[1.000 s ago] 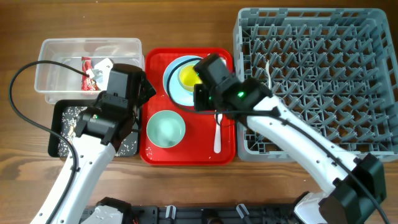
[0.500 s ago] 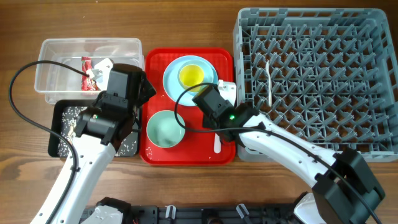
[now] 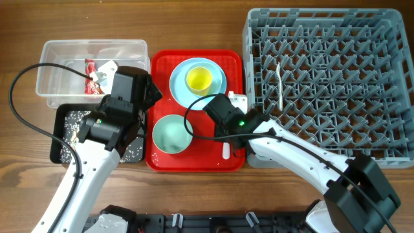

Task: Sort waste into correct bins and load items into the dishwasher rack
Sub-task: 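Lift the white fork off the red tray with the right gripper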

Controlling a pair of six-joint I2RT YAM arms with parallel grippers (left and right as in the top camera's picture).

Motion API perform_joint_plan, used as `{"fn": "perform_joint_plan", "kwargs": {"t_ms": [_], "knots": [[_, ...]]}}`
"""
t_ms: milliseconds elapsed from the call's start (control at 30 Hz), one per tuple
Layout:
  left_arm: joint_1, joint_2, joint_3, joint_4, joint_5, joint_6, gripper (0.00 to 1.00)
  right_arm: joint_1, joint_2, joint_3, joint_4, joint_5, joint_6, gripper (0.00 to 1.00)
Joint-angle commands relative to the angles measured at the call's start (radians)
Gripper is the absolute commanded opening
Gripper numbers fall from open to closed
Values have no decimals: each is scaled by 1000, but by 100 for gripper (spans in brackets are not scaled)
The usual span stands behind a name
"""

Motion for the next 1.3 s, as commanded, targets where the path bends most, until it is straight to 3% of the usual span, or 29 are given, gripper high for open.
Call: {"fn": "perform_joint_plan", "kwargs": {"t_ms": [0, 567, 767, 1033, 1267], "knots": [[6, 2, 5, 1, -14, 13, 100, -7, 32, -4, -11, -18, -3, 33], [6, 2, 5, 0, -14, 13, 100, -121, 185, 28, 24, -228, -142, 33], [6, 2, 5, 1, -13, 13, 100, -121, 186, 37, 23, -234, -159, 11], [6, 2, 5, 1, -14, 13, 100, -121, 185, 84, -16, -234, -160, 8], [6, 2, 5, 1, -13, 13, 100, -121, 155, 346, -206, -211, -283, 4]]}}
